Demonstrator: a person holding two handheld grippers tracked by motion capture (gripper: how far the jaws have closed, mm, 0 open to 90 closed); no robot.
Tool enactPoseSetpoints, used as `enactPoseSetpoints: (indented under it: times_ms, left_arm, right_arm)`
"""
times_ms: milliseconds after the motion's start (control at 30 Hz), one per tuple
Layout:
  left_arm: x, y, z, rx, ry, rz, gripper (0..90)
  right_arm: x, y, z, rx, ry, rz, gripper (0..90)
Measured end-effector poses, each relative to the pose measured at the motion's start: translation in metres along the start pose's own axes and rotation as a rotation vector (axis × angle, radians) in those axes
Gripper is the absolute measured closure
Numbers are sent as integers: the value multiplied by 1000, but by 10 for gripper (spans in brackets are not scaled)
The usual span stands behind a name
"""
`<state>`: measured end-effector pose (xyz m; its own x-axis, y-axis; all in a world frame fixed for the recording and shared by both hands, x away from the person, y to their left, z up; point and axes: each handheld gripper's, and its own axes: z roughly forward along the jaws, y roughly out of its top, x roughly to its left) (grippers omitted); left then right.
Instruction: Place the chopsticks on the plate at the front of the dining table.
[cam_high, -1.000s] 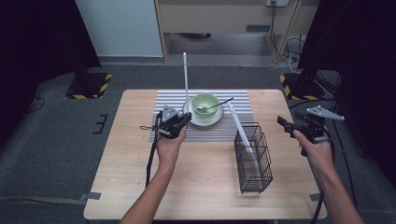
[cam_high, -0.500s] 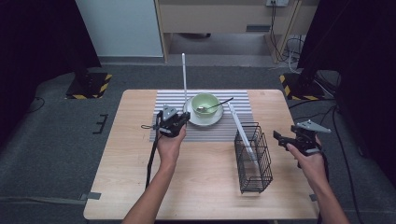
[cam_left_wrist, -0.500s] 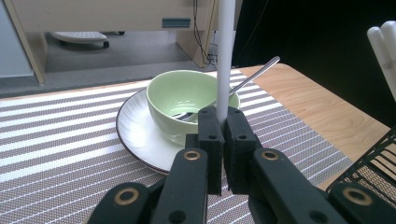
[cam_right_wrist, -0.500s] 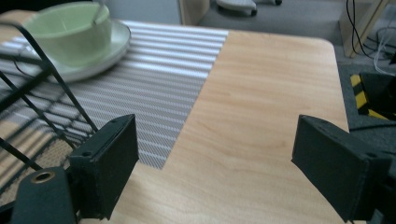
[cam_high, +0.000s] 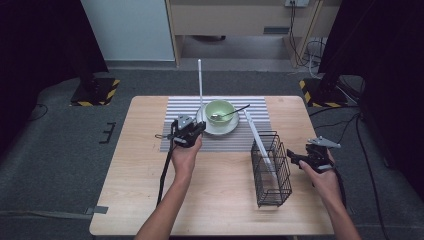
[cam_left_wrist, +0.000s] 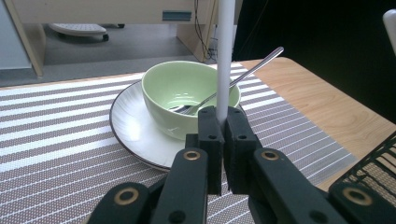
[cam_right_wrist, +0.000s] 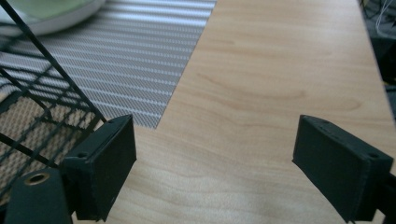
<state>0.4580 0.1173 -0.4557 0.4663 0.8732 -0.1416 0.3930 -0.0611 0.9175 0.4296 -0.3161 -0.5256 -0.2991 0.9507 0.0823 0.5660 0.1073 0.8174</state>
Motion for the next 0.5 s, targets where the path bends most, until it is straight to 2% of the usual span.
enactPoseSetpoints:
  times_ms: [200, 300, 333, 500]
  left_arm:
    - [1, -1, 2, 10, 8, -3, 864]
    - [2, -2, 1, 13, 10, -2, 864]
    - [3, -2, 1, 16, 12, 0, 864]
    - [2, -2, 3, 22, 13, -13, 864]
  right_arm:
    - [0, -7, 8, 47, -25, 4, 103]
    - [0, -11, 11, 80, -38, -4, 93]
    - [1, -12, 12, 98, -49, -21, 89]
    - [1, -16, 17, 126, -57, -22, 88]
